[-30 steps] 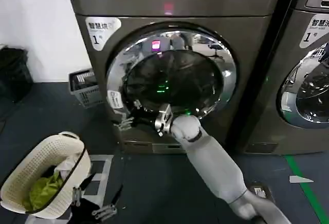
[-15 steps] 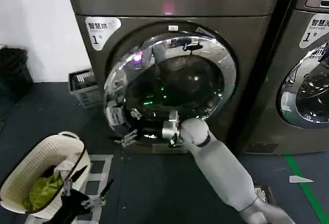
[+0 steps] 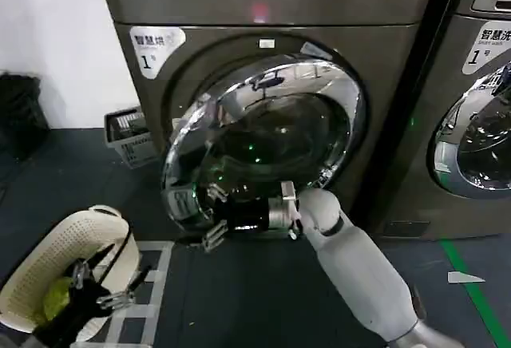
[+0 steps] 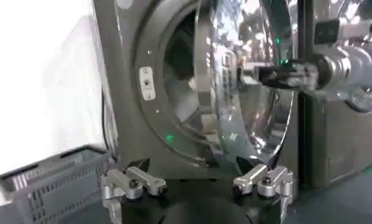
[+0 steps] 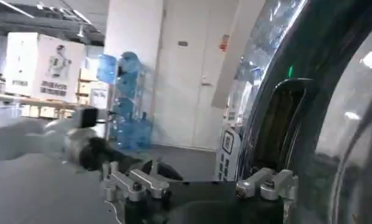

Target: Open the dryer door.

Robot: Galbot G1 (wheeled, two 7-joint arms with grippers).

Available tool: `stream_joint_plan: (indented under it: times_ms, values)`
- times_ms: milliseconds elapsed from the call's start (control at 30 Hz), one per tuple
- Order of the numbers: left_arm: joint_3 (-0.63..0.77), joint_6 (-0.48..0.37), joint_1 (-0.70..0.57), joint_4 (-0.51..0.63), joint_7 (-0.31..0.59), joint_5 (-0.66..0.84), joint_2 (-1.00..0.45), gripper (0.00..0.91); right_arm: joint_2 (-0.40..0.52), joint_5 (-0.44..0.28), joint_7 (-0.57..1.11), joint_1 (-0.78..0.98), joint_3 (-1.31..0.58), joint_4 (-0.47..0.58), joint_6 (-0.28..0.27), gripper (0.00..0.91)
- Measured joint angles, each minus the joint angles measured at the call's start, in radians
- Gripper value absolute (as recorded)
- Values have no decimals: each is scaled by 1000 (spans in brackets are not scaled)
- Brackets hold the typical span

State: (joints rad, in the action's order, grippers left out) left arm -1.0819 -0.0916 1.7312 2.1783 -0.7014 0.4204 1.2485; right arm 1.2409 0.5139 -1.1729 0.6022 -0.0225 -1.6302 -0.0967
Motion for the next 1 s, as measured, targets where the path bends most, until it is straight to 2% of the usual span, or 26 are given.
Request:
stream_joint_plan:
  times_ms: [433, 600, 1000]
  values:
    - [-23, -84, -122, -100, 27, 136, -121, 907, -60, 40, -210, 37, -59, -13, 26, 907]
    - [6, -106, -184, -146, 53, 247, -179, 907, -82, 45, -251, 66, -75, -19, 28, 907]
    - [131, -150, -327, -216, 57, 379, -328, 907, -135, 82, -289, 112, -151, -31, 64, 907]
